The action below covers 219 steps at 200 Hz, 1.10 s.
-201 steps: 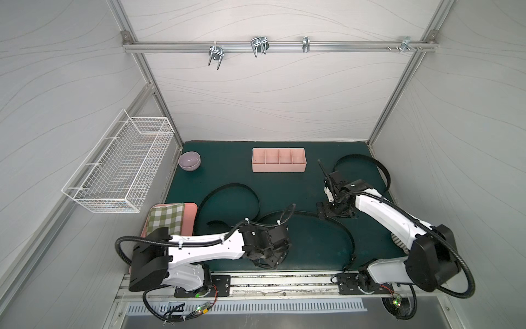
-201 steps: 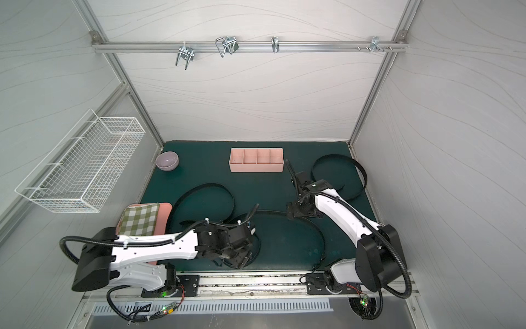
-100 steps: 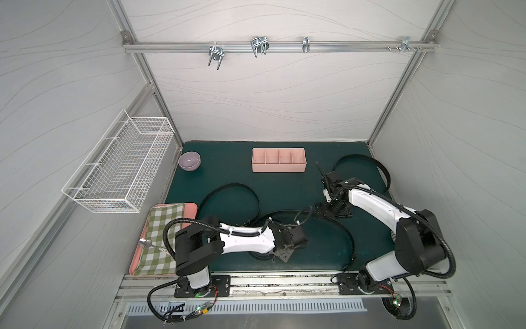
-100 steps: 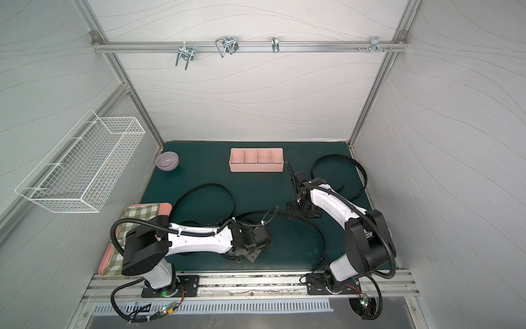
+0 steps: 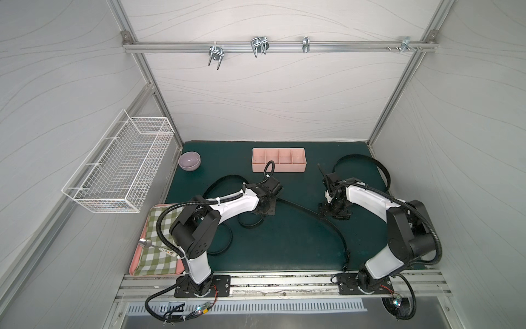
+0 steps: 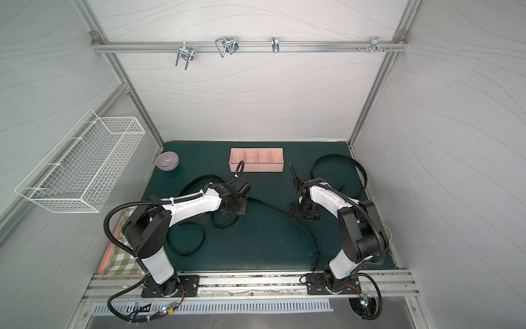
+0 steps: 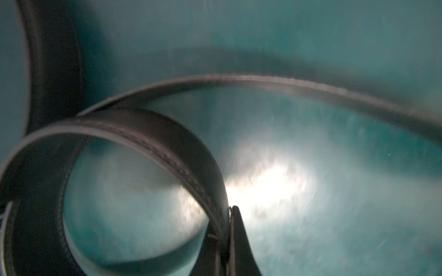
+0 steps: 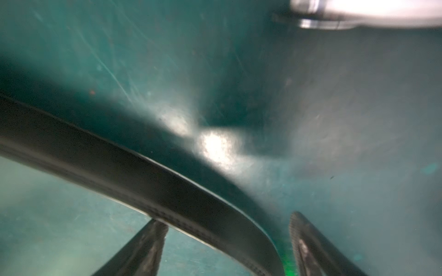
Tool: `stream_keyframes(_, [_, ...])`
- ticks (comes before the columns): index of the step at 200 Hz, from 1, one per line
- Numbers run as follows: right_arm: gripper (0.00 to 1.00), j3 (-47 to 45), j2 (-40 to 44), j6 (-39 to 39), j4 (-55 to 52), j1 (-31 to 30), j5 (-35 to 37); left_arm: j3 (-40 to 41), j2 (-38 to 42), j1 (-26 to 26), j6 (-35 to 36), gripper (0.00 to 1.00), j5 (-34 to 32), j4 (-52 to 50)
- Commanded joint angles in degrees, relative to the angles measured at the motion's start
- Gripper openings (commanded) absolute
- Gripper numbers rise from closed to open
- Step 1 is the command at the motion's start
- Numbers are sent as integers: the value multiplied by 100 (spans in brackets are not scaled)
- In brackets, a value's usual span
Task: Place the belts into the storage roll
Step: Roll the belt at the center of the board.
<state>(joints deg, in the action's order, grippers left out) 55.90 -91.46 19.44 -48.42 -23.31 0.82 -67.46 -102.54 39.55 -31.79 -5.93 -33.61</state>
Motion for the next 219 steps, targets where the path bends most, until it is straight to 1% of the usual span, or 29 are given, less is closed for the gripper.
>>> stream_keyframes(1, [73,-147,-104,170,1,-284,-273,-437,-396,-316,-211,0,259,-96])
stream_keyframes(7, [70,-172,-131,220,32,-389,-280,-534,-481,-348,-229,0,302,-121])
stream_keyframes(17, [61,-184,-199,277,92,-497,-311,-665,-590,-352,-242,0,325,-155])
stream_keyframes(37, [36,-28,-492,315,225,-525,-506,-539,-578,-274,-523,0,549,-24])
stream_keyframes(50, [30,223,-708,323,254,-517,-563,-341,-450,-186,-812,0,631,117])
stream_keyframes(64, [21,590,-927,328,264,-446,-634,-152,-323,-44,-1160,0,681,243])
stream_keyframes(85, [16,1160,-1237,340,288,-173,-967,-168,-248,262,-1582,0,538,228])
stream_keyframes(109, [14,1658,-1551,313,227,121,-1364,-300,-339,494,-2049,0,502,289])
stream_keyframes(123, [15,1716,-1577,269,213,151,-1358,-377,-419,540,-2155,0,551,311])
stream_keyframes(138, [23,1597,-1518,195,217,160,-1373,-347,-349,557,-1990,0,648,445])
stream_keyframes(142, [24,1542,-1490,181,240,158,-1380,-307,-283,560,-1916,6,670,506])
stream_keyframes(146, [25,1481,-1443,176,262,157,-1374,-255,-204,561,-1837,16,693,578])
stream_keyframes(147, [25,1466,-1435,175,267,158,-1370,-229,-178,566,-1812,16,700,598])
stream_keyframes(148, [26,1449,-1422,175,270,159,-1376,-229,-152,564,-1791,23,704,613])
stream_keyframes(150, [27,1421,-1404,172,274,160,-1377,-201,-101,563,-1746,29,707,639])
stream_keyframes(151, [28,1405,-1385,164,277,160,-1375,-178,-74,563,-1731,29,707,651])
stream_keyframes(152, [29,1397,-1371,160,279,160,-1375,-166,-47,563,-1711,31,707,661])
stream_keyframes(153, [29,1375,-1359,158,284,160,-1374,-166,-20,563,-1687,38,712,670])
stream_keyframes(154, [31,1360,-1345,153,287,165,-1374,-151,19,567,-1667,40,710,688])
stream_keyframes(155, [32,1343,-1333,150,288,162,-1370,-131,52,565,-1648,40,713,702])
stream_keyframes(160, [37,1257,-1267,140,310,169,-1369,-75,212,567,-1517,54,716,748])
stream_keyframes(161, [37,1239,-1246,144,313,169,-1363,-75,245,569,-1480,59,712,749])
stream_keyframes(162, [38,1217,-1231,137,319,169,-1355,-63,275,570,-1453,59,705,750])
stream_keyframes(163, [39,1198,-1211,138,326,165,-1351,-60,325,571,-1422,61,689,745])
stream_keyframes(173, [46,1017,-1050,127,379,181,-1343,-39,705,580,-1094,86,538,676])
stream_keyframes(179, [52,897,-948,113,403,186,-1351,-65,942,580,-818,98,440,586])
stream_keyframes(193, [61,667,-704,113,466,195,-1354,-265,1293,582,-195,99,2,162])
stream_keyframes(209, [65,497,-513,156,542,190,-1425,-515,1388,559,854,99,-463,-160])
stream_keyframes(219, [68,442,-463,173,591,185,-1476,-640,1317,528,1707,99,-379,-341])
